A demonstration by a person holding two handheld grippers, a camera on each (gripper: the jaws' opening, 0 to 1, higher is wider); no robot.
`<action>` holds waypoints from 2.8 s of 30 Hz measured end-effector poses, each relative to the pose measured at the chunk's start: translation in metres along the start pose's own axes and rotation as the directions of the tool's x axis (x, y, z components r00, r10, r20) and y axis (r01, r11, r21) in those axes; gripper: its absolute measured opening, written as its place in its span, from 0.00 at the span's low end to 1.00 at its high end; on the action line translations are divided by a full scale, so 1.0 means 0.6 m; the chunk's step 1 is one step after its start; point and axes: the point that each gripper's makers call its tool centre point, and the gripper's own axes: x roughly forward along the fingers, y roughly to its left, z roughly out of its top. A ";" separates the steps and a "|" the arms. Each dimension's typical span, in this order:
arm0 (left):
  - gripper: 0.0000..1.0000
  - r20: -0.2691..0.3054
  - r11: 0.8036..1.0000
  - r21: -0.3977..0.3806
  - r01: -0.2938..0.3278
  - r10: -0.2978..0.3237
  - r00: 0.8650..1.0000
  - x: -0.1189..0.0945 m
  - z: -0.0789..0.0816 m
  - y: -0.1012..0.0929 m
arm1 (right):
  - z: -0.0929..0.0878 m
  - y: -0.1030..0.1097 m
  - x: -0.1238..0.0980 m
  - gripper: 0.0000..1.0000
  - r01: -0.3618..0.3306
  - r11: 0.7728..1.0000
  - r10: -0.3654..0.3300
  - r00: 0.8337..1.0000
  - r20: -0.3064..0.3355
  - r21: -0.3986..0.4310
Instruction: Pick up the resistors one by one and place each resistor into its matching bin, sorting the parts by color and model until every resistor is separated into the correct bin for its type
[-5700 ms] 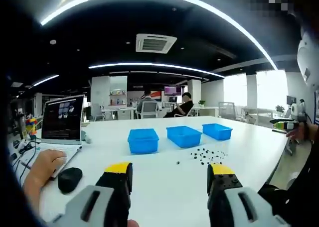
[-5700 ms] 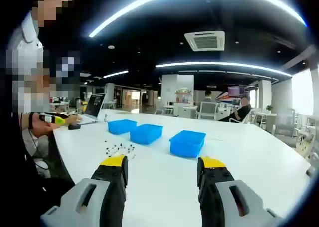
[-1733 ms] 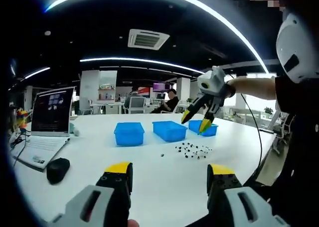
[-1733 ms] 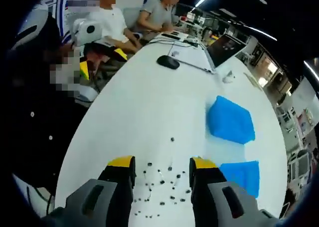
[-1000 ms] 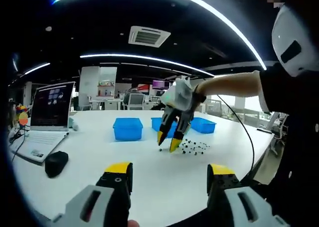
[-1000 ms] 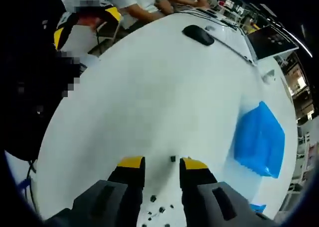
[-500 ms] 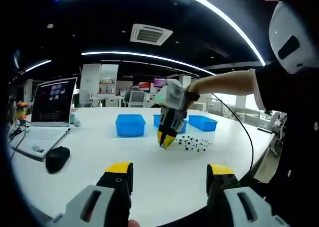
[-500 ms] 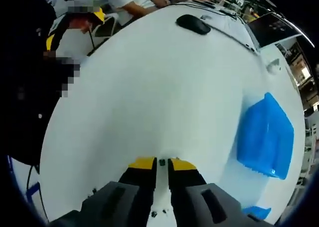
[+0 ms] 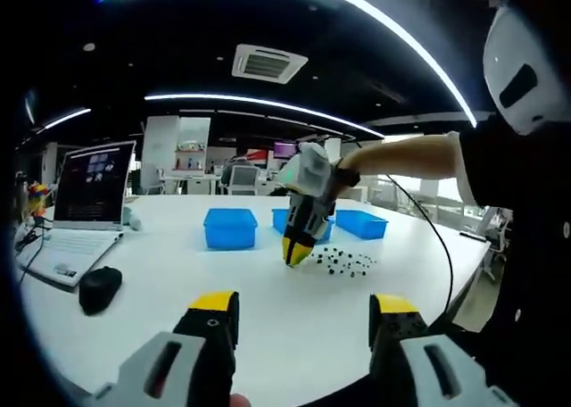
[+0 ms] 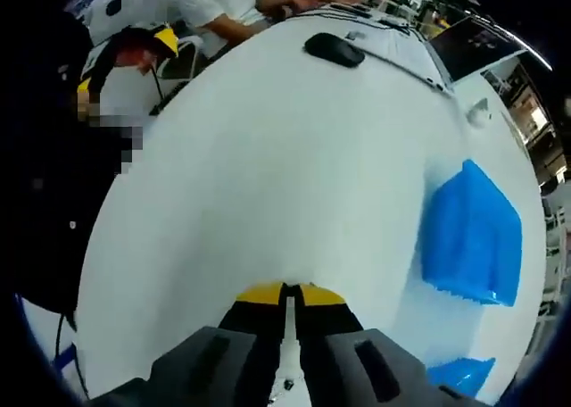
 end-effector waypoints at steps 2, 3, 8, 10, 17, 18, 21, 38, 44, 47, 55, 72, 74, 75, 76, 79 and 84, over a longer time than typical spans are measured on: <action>0.59 0.001 1.000 0.009 0.000 0.000 1.000 0.002 0.004 -0.002 | 0.012 0.004 -0.026 0.07 0.021 0.999 -0.024 0.997 0.078 0.043; 0.59 0.004 1.000 0.013 -0.001 0.001 1.000 0.003 0.006 -0.002 | 0.018 0.009 -0.041 0.07 0.028 0.997 -0.037 0.992 0.122 0.070; 0.59 0.020 1.000 0.022 0.004 -0.004 1.000 0.013 0.020 -0.006 | 0.028 0.029 -0.132 0.07 0.083 0.971 -0.160 0.925 0.345 0.226; 0.59 0.030 1.000 0.029 0.008 -0.008 1.000 0.018 0.028 -0.009 | 0.023 0.039 -0.172 0.07 0.116 0.951 -0.231 0.880 0.415 0.285; 0.59 0.052 0.999 0.044 0.015 -0.017 0.999 0.032 0.049 -0.018 | -0.008 0.076 -0.265 0.07 0.219 0.877 -0.437 0.733 0.521 0.427; 0.59 0.065 0.999 0.051 0.020 -0.023 0.998 0.041 0.060 -0.025 | -0.033 0.104 -0.313 0.07 0.268 0.820 -0.546 0.630 0.552 0.505; 0.60 0.068 0.998 0.062 0.027 -0.031 0.997 0.050 0.068 -0.033 | -0.057 0.132 -0.352 0.07 0.325 0.756 -0.644 0.530 0.552 0.569; 0.61 0.049 0.998 0.066 0.019 -0.022 0.999 0.056 0.066 -0.045 | -0.154 0.259 -0.433 0.07 0.356 0.402 -0.915 0.131 0.381 0.844; 0.60 0.048 0.997 0.071 0.014 -0.018 0.999 0.056 0.067 -0.042 | -0.159 0.244 -0.437 0.07 0.377 0.389 -0.921 0.133 0.367 0.840; 0.60 0.045 0.997 0.074 0.007 -0.010 0.999 0.055 0.064 -0.040 | -0.153 0.229 -0.435 0.07 0.385 0.401 -0.916 0.143 0.376 0.831; 0.61 0.037 0.998 0.065 0.003 -0.006 0.999 0.051 0.053 -0.036 | -0.094 0.152 -0.425 0.07 0.390 0.517 -0.856 0.223 0.466 0.762; 0.60 0.108 0.999 0.044 -0.027 0.022 0.994 0.039 0.076 -0.013 | 0.091 -0.126 -0.310 0.07 0.359 0.678 -0.733 0.397 0.552 0.641; 0.60 0.109 0.999 0.042 -0.028 0.023 0.994 0.037 0.076 -0.013 | 0.102 -0.168 -0.286 0.07 0.368 0.671 -0.739 0.405 0.538 0.644; 0.60 0.112 0.999 0.036 -0.027 0.023 0.993 0.036 0.076 -0.013 | 0.104 -0.185 -0.275 0.07 0.369 0.664 -0.744 0.417 0.523 0.650; 0.60 0.112 0.999 0.035 -0.027 0.023 0.993 0.035 0.076 -0.014 | 0.108 -0.200 -0.265 0.07 0.370 0.663 -0.744 0.424 0.516 0.651; 0.60 0.111 0.998 0.044 -0.033 0.028 0.993 0.032 0.076 -0.014 | 0.116 -0.238 -0.237 0.07 0.388 0.654 -0.750 0.446 0.489 0.649; 0.60 0.115 0.998 0.035 -0.046 0.041 0.993 0.025 0.075 -0.009 | 0.124 -0.280 -0.208 0.07 0.406 0.634 -0.763 0.465 0.449 0.658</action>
